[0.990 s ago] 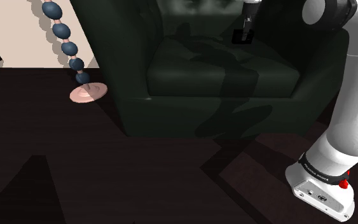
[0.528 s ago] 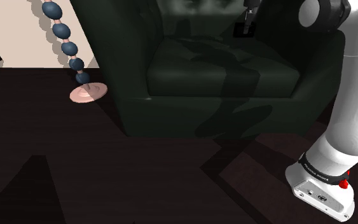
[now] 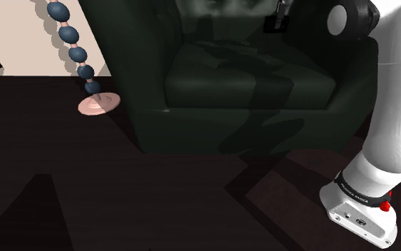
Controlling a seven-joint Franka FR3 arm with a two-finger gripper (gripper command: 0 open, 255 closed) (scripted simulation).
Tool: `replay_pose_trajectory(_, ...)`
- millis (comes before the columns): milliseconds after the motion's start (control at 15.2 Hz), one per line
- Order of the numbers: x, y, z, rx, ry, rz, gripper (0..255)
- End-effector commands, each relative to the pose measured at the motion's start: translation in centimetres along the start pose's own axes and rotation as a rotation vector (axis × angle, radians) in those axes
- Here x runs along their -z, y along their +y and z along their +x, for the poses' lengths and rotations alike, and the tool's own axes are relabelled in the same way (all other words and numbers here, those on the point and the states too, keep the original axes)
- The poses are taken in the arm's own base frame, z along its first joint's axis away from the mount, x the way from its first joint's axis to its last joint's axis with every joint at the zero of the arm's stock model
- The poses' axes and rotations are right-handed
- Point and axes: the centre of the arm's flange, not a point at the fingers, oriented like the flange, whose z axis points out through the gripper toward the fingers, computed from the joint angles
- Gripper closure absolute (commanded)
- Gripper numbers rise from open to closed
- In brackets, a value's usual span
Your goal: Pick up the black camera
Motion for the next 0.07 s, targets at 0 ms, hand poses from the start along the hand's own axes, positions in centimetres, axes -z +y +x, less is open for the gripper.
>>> replay_pose_trajectory(0, 0.27, -0.07, 0.06, 0.000, 0.000, 0.000, 255)
